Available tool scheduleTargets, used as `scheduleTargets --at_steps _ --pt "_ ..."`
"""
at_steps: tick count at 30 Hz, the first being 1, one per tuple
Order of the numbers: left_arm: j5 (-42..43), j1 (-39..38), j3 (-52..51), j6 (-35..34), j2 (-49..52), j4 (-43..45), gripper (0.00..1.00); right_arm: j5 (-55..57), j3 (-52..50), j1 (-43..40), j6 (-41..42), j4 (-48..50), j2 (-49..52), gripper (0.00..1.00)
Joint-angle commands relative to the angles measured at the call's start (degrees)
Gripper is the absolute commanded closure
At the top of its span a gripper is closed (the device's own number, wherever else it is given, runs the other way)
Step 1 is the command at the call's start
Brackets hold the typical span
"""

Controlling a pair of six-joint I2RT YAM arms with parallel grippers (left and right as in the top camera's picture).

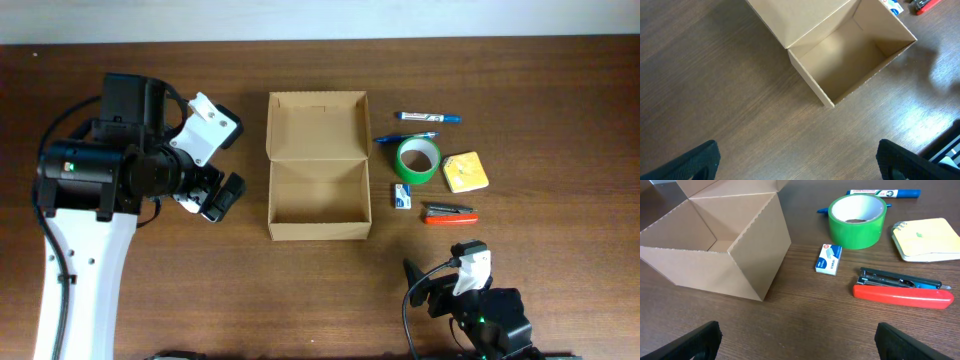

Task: Pack container
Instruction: 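Lift the left gripper off the box and retract it left, then reach the right gripper to the green tape roll and grasp it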

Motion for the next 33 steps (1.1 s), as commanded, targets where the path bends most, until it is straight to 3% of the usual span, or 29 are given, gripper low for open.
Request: scheduleTargets --at_steps 1,10,16,18,27,33 --pt "-0.4 0.1 0.8 0.9 -0.3 0.2 0.00 0.1 -0.4 0.5 0.1 0.2 -0.6 0.01" --pt "-0.4 0.1 0.8 0.9 -0.3 0.2 0.00 -0.9 -0.4 0.5 3.5 0.5 -0.6 0.01" --pt "-0.4 0.1 0.8 0.9 -0.3 0.2 0.00 -3.1 -0.4 0.5 25.4 3.5 -0.6 0.01" --pt "-0.4 0.1 0.8 0.9 -0.3 0.2 0.01 -4.9 -0.4 0.5 28.9 3.6 -0.6 0.01" --pt "-0.4 0.1 0.8 0.9 -0.3 0.2 0.01 -1.0 -0.4 0.5 27.2 4.1 0.5 0.01" --pt "-0.4 0.1 0.8 0.9 -0.3 0.2 0.00 -0.7 0.5 0.5 26.5 8.5 10.4 0.01"
